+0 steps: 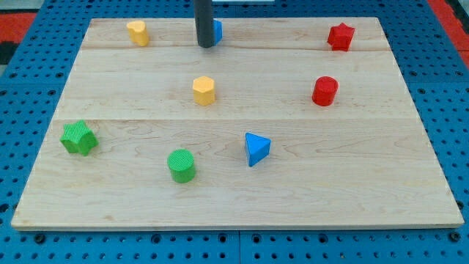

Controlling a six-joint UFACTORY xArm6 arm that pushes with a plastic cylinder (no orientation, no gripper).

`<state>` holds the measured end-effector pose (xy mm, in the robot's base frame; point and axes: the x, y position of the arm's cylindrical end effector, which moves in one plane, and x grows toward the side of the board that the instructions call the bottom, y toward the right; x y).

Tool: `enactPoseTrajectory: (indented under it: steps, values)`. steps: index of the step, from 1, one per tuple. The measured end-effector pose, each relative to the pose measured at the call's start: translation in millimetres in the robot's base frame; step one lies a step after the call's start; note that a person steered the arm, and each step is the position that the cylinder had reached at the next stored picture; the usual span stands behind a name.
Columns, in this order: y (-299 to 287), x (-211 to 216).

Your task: Slide the blue triangle closer to the blue cube

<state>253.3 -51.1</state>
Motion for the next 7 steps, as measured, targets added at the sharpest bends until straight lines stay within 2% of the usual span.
enactPoseTrajectory:
  steps: [1,2,4,6,7]
  values:
    - [31,34]
    - [82,92]
    - [125,195]
    - [119,261]
    - [89,263]
